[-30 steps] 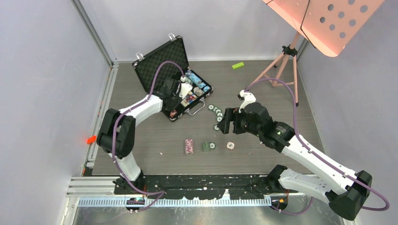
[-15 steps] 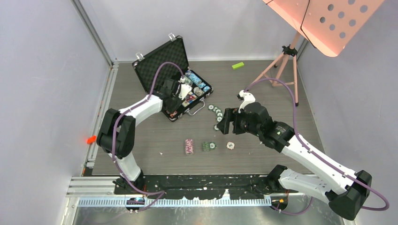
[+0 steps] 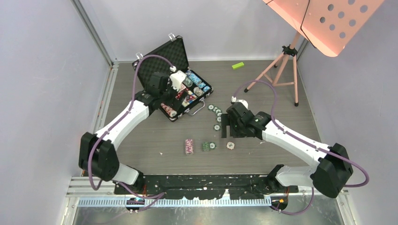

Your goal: Pack up texas hold em set

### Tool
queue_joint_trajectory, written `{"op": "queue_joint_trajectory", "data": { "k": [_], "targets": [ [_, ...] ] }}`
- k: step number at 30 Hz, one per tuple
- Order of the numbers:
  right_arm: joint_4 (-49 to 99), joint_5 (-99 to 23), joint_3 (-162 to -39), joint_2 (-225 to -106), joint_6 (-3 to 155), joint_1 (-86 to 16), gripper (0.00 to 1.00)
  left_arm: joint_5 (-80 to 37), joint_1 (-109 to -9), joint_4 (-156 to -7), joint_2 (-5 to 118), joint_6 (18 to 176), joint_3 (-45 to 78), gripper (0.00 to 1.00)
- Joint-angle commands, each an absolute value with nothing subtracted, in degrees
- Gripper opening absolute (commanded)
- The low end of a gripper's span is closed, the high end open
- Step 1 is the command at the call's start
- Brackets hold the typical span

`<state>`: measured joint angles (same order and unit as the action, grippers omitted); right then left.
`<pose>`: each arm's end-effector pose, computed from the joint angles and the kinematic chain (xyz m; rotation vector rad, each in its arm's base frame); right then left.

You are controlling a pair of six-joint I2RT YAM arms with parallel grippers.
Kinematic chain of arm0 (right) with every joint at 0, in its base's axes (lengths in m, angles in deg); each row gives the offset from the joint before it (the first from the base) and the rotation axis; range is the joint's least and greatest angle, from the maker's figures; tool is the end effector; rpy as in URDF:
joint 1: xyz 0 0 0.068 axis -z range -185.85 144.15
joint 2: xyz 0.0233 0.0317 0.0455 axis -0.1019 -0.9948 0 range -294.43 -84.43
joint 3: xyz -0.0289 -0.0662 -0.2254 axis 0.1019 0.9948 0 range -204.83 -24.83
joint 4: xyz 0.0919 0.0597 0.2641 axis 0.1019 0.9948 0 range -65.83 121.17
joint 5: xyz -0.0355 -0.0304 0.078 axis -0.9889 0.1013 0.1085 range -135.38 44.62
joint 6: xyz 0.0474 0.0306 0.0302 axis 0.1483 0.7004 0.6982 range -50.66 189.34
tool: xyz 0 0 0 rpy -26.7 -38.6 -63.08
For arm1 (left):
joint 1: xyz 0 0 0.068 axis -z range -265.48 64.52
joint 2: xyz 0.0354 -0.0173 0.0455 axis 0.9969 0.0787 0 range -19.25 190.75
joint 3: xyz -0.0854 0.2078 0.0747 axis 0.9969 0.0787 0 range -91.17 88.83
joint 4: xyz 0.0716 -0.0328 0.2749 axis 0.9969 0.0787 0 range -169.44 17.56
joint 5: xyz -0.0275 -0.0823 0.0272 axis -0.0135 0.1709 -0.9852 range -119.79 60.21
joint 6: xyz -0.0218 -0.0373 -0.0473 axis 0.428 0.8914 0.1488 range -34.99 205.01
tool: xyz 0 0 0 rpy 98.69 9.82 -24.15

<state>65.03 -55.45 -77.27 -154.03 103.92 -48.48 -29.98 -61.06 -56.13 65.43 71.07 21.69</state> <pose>0.2139 0.1851 0.1990 -0.1164 2.5827 0.2843 0.3361 -0.1524 0.2337 0.7494 2.1594 -0.0918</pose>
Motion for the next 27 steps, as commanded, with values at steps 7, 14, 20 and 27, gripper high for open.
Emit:
{"op": "queue_joint_trajectory", "data": {
  "k": [7, 14, 20, 27],
  "targets": [
    [69.17, -62.62, -76.81, -161.54, 111.13, -48.43, 0.86, -31.09, -60.96, -65.58, 51.26, 88.63, 31.82, 1.00],
    [68.89, -61.50, -77.03, -166.75, 111.15, -48.47, 0.78, -45.32, -61.68, -62.49, 45.93, 106.16, 37.94, 1.00],
    [65.39, -57.96, -75.66, -169.47, 111.95, -48.43, 0.75, -38.56, -62.19, -63.78, 43.17, 111.17, 40.29, 1.00],
    [60.81, -55.22, -74.03, -171.88, 112.20, -48.56, 0.71, -37.92, -62.24, -63.76, 42.13, 111.55, 40.42, 1.00]
  ]
}}
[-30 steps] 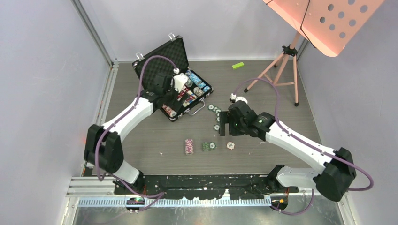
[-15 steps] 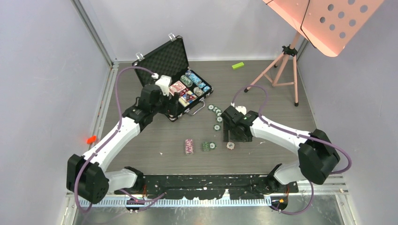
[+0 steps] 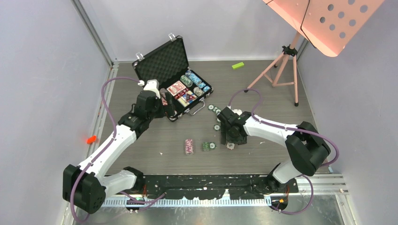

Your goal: Pack up texas hold em set

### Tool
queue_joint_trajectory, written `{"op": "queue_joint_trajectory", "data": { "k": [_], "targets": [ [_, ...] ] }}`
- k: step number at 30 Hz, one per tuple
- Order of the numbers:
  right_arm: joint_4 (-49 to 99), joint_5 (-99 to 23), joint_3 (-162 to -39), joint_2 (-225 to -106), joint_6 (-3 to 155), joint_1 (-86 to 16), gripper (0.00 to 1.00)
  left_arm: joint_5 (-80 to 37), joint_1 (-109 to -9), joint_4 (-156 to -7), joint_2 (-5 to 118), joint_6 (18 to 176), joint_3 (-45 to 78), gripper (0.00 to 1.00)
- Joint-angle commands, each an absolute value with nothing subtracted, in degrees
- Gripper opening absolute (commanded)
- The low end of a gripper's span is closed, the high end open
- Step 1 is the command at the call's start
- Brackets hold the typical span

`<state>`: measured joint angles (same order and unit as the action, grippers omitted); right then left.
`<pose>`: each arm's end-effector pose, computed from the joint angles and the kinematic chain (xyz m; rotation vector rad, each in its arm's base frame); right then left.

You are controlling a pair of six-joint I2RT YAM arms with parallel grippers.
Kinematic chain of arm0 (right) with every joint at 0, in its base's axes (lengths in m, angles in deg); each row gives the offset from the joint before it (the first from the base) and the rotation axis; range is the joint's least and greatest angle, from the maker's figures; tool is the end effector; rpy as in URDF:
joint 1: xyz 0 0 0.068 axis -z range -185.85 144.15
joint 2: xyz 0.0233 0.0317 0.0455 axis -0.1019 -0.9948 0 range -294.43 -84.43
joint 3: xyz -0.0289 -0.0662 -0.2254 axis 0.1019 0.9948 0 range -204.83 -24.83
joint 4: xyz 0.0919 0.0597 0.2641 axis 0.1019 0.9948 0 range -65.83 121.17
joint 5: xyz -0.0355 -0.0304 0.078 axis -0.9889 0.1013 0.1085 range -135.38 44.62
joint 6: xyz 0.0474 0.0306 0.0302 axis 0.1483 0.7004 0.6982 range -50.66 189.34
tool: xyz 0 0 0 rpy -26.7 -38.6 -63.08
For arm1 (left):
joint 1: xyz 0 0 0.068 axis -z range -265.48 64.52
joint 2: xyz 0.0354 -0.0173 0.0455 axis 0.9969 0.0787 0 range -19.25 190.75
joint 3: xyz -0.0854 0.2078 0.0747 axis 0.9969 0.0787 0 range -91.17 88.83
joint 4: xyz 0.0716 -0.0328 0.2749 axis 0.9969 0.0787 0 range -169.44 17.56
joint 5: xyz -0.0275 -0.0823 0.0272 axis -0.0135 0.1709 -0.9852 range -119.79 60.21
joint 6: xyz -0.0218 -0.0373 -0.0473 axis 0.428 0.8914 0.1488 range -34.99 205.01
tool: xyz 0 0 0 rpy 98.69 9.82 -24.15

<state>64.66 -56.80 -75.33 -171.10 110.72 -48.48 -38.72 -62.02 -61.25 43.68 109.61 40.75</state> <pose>0.2195 0.1887 0.1088 0.0021 2.8364 0.0114 0.2759 -0.1113 0.2366 -0.1126 2.1544 -0.3225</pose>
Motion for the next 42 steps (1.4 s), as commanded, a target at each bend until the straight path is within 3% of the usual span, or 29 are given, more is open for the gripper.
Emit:
{"op": "queue_joint_trajectory", "data": {
  "k": [1, 7, 12, 16, 21, 28, 31, 42],
  "targets": [
    [60.59, -55.18, -73.82, -172.47, 112.50, -48.56, 0.71, -37.70, -62.23, -63.72, 42.31, 111.52, 40.32, 1.00],
    [58.89, -55.89, -71.91, -174.42, 113.56, -48.54, 0.65, -36.64, -62.28, -63.49, 43.43, 111.67, 39.60, 1.00],
    [58.05, -55.53, -71.53, -175.52, 113.51, -48.55, 0.39, -35.61, -62.28, -62.21, 44.83, 112.36, 38.12, 1.00],
    [58.32, -54.49, -72.47, -174.22, 113.40, -48.52, 0.27, -32.95, -62.28, -59.59, 46.81, 112.94, 35.84, 1.00],
    [58.41, -54.69, -73.13, -167.88, 110.84, -48.49, 0.26, -21.95, -62.28, -58.13, 51.03, 116.88, 33.40, 1.00],
    [54.30, -49.94, -72.60, -157.88, 107.48, -48.56, 0.25, 4.64, -62.20, -65.04, 63.57, 128.81, 30.55, 0.95],
    [50.77, -46.70, -71.65, -154.38, 106.99, -48.56, 0.24, 15.18, -61.79, -71.77, 68.97, 133.99, 30.09, 0.87],
    [48.51, -39.88, -74.52, -151.68, 101.80, -49.13, 0.20, 27.85, -55.67, -87.68, 79.69, 145.79, 28.63, 0.77]
  ]
}}
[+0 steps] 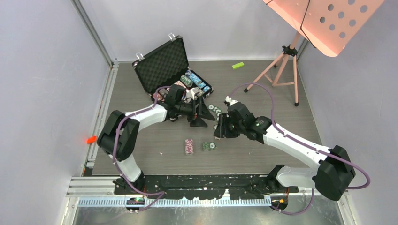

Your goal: Pack up texas hold em set

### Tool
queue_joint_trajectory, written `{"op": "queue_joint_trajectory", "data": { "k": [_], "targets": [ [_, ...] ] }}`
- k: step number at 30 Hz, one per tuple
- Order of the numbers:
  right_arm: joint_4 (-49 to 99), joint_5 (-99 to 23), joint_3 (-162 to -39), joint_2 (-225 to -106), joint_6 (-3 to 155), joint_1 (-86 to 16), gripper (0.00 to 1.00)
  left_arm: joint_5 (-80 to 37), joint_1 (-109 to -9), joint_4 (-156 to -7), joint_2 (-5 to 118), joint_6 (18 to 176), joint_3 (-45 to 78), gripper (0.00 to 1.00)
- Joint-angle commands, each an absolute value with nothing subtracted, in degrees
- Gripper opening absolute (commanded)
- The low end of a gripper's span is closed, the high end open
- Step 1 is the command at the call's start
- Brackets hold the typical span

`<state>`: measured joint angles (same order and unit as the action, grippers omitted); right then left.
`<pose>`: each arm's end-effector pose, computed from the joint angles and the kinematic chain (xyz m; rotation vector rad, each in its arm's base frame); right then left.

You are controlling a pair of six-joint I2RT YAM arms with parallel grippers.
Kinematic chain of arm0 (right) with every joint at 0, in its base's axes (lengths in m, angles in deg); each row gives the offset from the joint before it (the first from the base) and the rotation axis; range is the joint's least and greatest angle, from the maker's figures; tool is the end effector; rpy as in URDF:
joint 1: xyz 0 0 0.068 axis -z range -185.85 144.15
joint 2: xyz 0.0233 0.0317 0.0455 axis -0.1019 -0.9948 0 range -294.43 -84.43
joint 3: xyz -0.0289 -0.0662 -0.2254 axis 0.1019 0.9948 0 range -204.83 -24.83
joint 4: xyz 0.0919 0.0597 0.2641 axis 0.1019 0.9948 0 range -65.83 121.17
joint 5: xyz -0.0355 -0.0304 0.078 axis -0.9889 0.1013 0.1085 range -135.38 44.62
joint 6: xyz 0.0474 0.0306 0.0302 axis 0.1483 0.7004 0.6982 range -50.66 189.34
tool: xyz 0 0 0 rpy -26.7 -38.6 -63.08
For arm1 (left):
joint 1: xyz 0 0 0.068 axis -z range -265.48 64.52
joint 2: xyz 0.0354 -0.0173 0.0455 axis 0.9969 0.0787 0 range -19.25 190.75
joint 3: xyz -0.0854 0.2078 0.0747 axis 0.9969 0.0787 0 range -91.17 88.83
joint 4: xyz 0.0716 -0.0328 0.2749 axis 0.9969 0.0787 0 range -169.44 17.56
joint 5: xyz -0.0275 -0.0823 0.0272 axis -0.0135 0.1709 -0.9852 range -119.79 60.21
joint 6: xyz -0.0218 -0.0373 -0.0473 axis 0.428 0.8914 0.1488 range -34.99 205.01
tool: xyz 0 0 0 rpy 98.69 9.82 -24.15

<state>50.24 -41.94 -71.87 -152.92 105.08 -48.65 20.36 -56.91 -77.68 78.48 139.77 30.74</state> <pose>0.2140 0.2023 0.1899 -0.1846 2.5135 0.6788 0.3127 -0.2137 0.1413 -0.0531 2.6145 -1.6622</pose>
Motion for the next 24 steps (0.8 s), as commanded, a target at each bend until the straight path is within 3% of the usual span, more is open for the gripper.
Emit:
{"op": "queue_joint_trajectory", "data": {
  "k": [1, 13, 24],
  "targets": [
    [48.63, -40.03, -74.59, -151.51, 101.70, -49.11, 0.20, 28.06, -55.47, -88.57, 80.08, 146.40, 28.64, 0.76],
    [48.08, -41.16, -75.04, -149.63, 101.05, -49.12, 0.20, 29.74, -53.10, -87.78, 83.49, 146.51, 27.22, 0.61],
    [48.85, -42.39, -76.83, -151.08, 100.68, -49.15, 0.18, 28.21, -51.30, -76.87, 83.82, 139.29, 24.32, 0.51]
  ]
}}
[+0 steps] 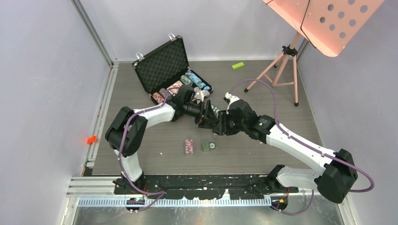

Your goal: Pack up texas hold em set

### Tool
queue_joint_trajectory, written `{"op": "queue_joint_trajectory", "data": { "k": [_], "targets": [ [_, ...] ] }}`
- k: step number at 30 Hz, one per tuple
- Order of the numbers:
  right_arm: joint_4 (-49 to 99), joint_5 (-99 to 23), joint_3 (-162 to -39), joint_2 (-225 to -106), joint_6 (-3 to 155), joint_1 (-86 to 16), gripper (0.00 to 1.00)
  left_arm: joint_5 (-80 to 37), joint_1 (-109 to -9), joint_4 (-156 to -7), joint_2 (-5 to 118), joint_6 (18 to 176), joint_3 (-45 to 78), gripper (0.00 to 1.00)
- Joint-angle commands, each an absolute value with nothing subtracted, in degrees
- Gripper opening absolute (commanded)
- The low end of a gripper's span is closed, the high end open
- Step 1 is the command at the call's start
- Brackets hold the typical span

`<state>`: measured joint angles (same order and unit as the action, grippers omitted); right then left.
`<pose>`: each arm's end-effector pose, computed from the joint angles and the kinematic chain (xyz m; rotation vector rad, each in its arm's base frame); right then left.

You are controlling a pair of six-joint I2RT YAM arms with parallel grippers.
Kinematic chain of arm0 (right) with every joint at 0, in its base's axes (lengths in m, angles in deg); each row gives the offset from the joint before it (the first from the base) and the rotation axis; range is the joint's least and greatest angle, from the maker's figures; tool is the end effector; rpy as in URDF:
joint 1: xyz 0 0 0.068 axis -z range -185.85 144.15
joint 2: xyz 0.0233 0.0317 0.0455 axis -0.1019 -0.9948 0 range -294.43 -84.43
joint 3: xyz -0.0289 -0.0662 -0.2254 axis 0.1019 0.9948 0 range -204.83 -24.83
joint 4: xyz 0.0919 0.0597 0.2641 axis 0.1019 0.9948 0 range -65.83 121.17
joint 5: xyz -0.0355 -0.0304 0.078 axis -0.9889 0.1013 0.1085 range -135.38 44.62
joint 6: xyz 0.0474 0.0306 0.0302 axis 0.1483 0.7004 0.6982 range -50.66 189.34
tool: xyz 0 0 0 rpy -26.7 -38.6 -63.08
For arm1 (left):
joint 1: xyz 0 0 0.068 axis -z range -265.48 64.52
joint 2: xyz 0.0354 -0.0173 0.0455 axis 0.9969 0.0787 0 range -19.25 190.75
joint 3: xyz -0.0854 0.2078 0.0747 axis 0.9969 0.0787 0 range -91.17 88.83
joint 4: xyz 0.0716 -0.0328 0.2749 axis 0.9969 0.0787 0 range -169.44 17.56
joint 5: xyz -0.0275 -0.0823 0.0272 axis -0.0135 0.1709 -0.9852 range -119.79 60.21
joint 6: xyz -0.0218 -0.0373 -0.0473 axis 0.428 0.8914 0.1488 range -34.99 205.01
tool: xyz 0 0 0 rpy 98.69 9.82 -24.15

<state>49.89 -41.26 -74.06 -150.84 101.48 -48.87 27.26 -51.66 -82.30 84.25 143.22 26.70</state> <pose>0.2143 0.2048 0.2143 -0.2691 2.4216 0.7172 0.3049 -0.2544 0.1368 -0.1088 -2.4974 1.7516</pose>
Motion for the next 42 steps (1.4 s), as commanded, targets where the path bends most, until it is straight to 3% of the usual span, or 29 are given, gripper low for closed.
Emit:
{"op": "queue_joint_trajectory", "data": {
  "k": [1, 12, 15, 19, 21, 22, 28, 33, 36, 40, 42],
  "targets": [
    [48.86, -42.64, -76.81, -151.05, 100.75, -49.12, 0.17, 28.13, -51.26, -75.95, 83.77, 138.78, 24.25, 0.49],
    [49.91, -43.19, -77.11, -151.77, 100.99, -49.17, 0.16, 28.20, -50.95, -73.75, 83.54, 137.04, 23.92, 0.37],
    [49.69, -43.09, -77.26, -151.96, 101.08, -49.18, 0.16, 28.36, -50.74, -73.65, 83.81, 137.02, 23.57, 0.25],
    [49.38, -42.61, -77.52, -152.59, 101.23, -49.15, 0.16, 28.33, -49.97, -73.44, 84.28, 137.10, 22.60, 0.17],
    [49.26, -42.46, -77.68, -152.95, 101.35, -49.13, 0.17, 28.35, -49.66, -73.32, 84.44, 137.12, 21.90, 0.06],
    [49.29, -42.43, -77.76, -153.04, 101.33, -49.15, 0.20, 28.19, -49.65, -73.29, 84.41, 137.05, 21.64, 0.00],
    [49.96, -44.23, -76.83, -150.74, 101.48, -49.17, 0.41, 21.85, -50.28, -65.55, 82.74, 130.04, 19.41, 0.00],
    [53.25, -45.12, -75.66, -149.91, 101.84, -49.15, 0.55, 4.73, -50.57, -49.82, 78.09, 117.29, 16.46, 0.00],
    [55.65, -45.21, -74.82, -150.04, 102.48, -49.13, 0.68, -1.59, -49.78, -46.46, 73.31, 113.04, 18.67, 0.13],
    [60.65, -50.84, -75.75, -153.05, 105.42, -53.07, 0.79, -11.60, -48.45, -45.31, 64.48, 112.07, 24.81, 0.47],
    [61.92, -55.24, -76.43, -154.87, 109.15, -58.11, 0.84, -15.72, -48.42, -46.08, 60.23, 113.23, 29.09, 0.59]
  ]
}}
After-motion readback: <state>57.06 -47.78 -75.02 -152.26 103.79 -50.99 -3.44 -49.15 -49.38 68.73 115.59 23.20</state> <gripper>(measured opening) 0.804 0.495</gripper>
